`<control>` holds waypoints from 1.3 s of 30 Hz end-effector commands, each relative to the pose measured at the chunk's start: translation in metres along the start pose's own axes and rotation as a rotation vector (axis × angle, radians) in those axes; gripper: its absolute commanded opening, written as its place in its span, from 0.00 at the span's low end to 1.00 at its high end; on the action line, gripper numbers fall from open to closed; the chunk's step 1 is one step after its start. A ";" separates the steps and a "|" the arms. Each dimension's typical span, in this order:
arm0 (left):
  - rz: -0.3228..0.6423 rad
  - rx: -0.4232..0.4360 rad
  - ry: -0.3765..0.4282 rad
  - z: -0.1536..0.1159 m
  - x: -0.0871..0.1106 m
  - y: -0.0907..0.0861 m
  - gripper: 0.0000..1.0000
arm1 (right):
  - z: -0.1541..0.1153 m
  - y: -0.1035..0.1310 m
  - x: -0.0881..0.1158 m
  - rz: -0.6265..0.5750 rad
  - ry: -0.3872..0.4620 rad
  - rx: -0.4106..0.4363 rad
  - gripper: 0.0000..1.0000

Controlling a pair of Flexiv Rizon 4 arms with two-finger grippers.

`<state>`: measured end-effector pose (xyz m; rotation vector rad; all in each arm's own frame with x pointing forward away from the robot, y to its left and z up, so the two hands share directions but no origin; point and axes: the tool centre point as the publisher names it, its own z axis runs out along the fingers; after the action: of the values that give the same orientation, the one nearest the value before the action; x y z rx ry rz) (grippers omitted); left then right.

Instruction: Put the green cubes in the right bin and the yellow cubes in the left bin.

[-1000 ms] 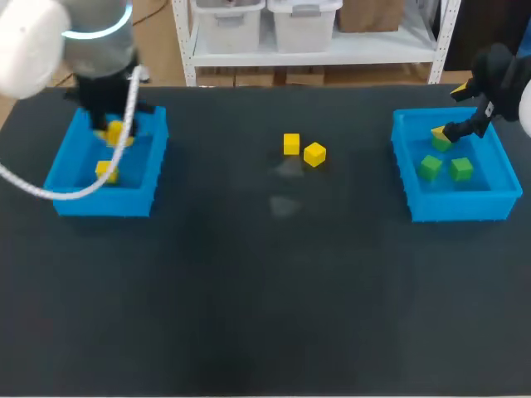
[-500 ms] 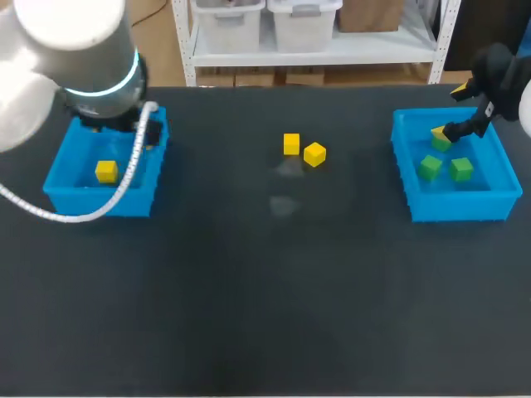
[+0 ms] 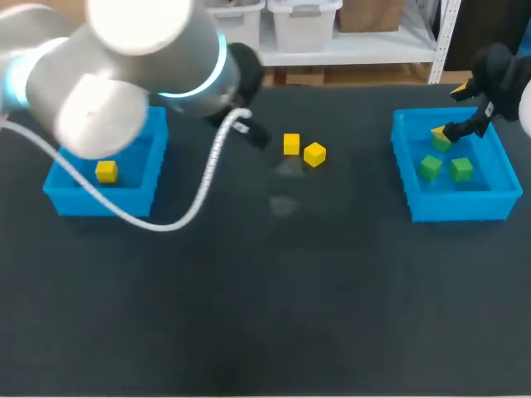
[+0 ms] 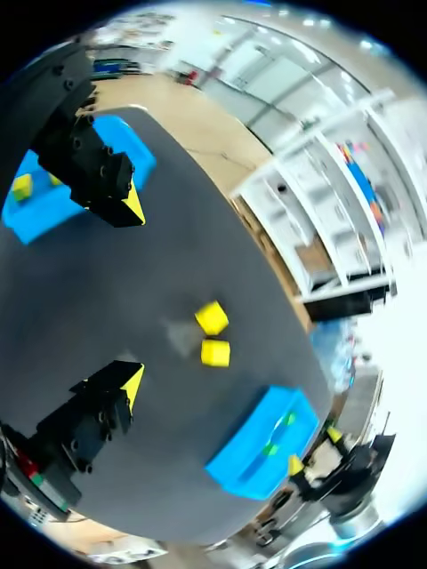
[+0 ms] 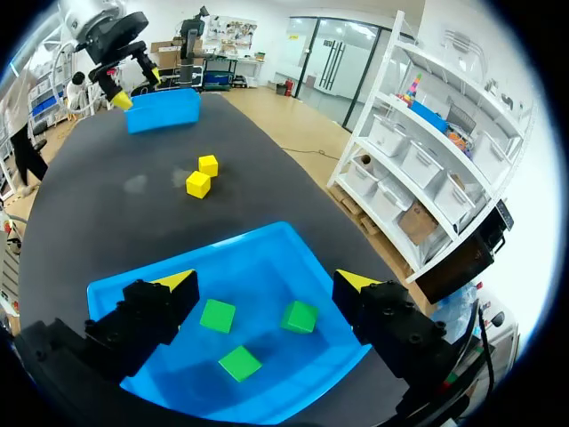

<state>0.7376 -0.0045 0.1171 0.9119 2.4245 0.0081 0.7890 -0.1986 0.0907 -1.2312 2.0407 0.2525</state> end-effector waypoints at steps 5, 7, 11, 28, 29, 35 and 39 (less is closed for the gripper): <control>0.383 0.118 0.218 0.054 -0.057 -0.015 1.00 | -0.001 0.001 0.000 0.000 0.000 0.001 1.00; 0.476 0.151 0.253 0.059 -0.062 -0.016 1.00 | -0.001 0.001 0.000 0.000 0.000 0.001 1.00; 0.691 0.266 0.283 0.067 -0.068 -0.015 1.00 | -0.001 0.001 0.000 0.000 0.000 0.001 1.00; 1.036 0.644 0.492 0.099 -0.047 -0.038 1.00 | -0.001 0.001 0.000 0.000 0.000 0.001 1.00; 1.040 0.647 0.498 0.101 -0.045 -0.041 1.00 | -0.001 0.001 0.000 0.000 0.000 0.001 1.00; 1.032 0.605 0.531 0.117 -0.038 -0.045 1.00 | -0.001 0.001 0.000 0.000 0.000 0.001 1.00; 1.009 0.564 0.528 0.121 -0.039 -0.044 1.00 | -0.001 0.001 0.000 0.000 0.000 0.001 1.00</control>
<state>0.7858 -0.0756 0.0247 2.4396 1.9861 0.0504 0.7890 -0.1986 0.0908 -1.2312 2.0407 0.2525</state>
